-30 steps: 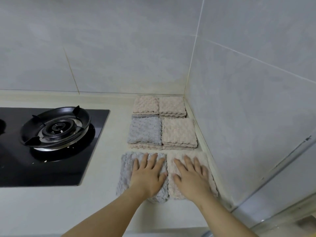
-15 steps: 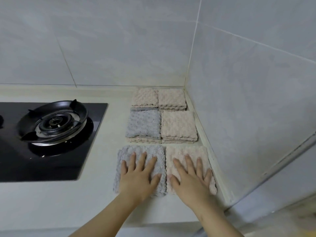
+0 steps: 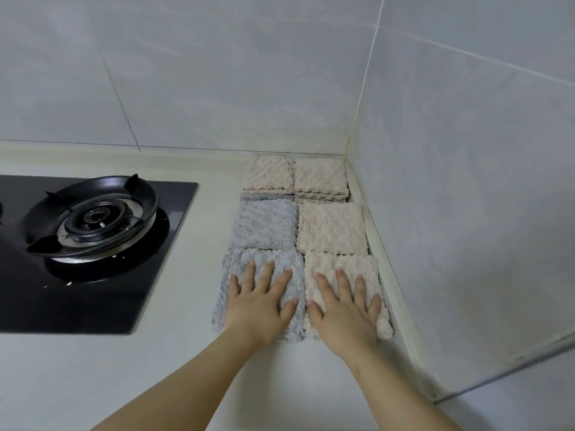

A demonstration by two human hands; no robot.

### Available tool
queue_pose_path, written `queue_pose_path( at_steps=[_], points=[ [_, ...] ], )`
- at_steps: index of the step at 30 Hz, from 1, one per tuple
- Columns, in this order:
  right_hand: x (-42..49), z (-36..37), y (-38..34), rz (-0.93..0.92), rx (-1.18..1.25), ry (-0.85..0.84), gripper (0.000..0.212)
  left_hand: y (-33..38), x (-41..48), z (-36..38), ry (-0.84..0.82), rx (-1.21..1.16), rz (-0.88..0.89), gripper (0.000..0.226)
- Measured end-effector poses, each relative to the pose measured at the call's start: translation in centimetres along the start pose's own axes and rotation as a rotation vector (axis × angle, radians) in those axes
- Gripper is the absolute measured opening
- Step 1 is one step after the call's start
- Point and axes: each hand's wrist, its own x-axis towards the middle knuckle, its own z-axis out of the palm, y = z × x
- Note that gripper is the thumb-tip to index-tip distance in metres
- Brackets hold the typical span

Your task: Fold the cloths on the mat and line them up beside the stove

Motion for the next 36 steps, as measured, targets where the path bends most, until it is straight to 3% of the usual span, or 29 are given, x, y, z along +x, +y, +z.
queue_pose_path(
  at_steps=[17,22,26,27,31,36],
  points=[
    [5.0,-1.0,-0.5,-0.016,0.002,-0.005,0.057,-0.6,4.9,-0.6,0.011,-0.011,0.008,0.059],
    [5.5,-2.2,-0.3,-0.021,0.066,-0.082,0.057,-0.7,5.6,-2.3,-0.095,0.040,0.045,0.060],
    [6.4,-4.5,-0.6,-0.027,0.126,0.216,0.052,-0.9,6.8,-4.6,0.220,0.010,0.072,0.049],
    [6.8,-4.6,-0.7,-0.047,0.105,0.248,0.053,-0.9,7.3,-4.6,0.233,-0.020,0.065,0.050],
    [8.2,-2.8,-0.6,-0.070,0.032,0.091,0.058,-0.8,9.0,-2.9,0.037,0.019,0.063,0.057],
    [9.3,-1.9,0.1,-0.047,0.063,0.008,0.054,-0.9,9.6,-1.9,-0.009,0.043,0.073,0.057]
  ],
)
